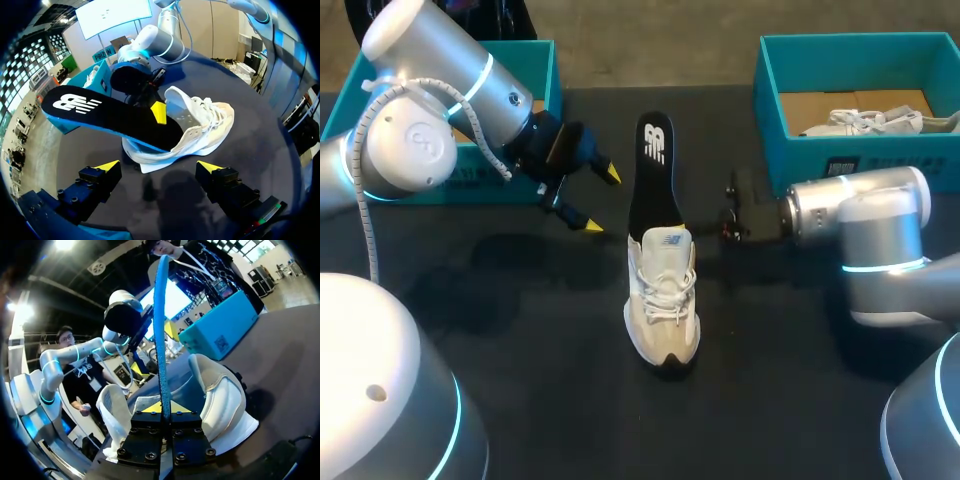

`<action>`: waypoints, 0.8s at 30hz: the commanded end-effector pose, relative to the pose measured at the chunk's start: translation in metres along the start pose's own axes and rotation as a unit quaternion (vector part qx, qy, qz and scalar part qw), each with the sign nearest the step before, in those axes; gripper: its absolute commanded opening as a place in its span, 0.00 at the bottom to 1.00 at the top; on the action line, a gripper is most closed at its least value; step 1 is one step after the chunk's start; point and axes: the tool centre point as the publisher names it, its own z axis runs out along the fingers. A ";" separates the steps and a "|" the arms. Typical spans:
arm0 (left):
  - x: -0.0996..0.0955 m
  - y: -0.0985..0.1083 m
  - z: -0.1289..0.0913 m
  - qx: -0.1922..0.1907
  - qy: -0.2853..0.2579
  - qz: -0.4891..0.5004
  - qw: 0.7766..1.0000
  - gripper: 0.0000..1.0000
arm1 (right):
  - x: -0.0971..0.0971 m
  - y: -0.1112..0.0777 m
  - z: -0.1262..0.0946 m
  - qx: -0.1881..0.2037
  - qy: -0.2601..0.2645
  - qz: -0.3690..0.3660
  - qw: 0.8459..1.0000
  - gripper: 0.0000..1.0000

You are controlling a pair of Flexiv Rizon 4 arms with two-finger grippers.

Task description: Take the shoe out of the shoebox, open the shoe tongue, remove and reinsert the insole, then place the shoe into the shoebox

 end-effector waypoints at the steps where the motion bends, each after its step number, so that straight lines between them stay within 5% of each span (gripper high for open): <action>1: 0.001 0.000 0.000 -0.002 0.000 0.000 1.000 1.00 | 0.000 0.000 0.004 0.001 -0.004 -0.004 1.000 0.00; 2: 0.001 0.000 0.000 -0.002 0.000 0.000 1.000 1.00 | 0.001 0.001 0.005 0.001 -0.004 -0.006 1.000 0.01; 4: 0.001 0.000 0.000 -0.002 0.000 0.000 1.000 1.00 | 0.001 0.003 0.005 0.002 -0.006 -0.009 1.000 0.20; 6: 0.001 0.000 0.000 -0.002 0.000 0.000 1.000 1.00 | 0.001 0.004 0.005 0.002 -0.007 -0.011 1.000 0.24; 24: 0.001 0.000 0.000 -0.002 0.000 0.000 1.000 1.00 | 0.004 0.022 0.007 0.004 -0.012 -0.030 0.999 0.32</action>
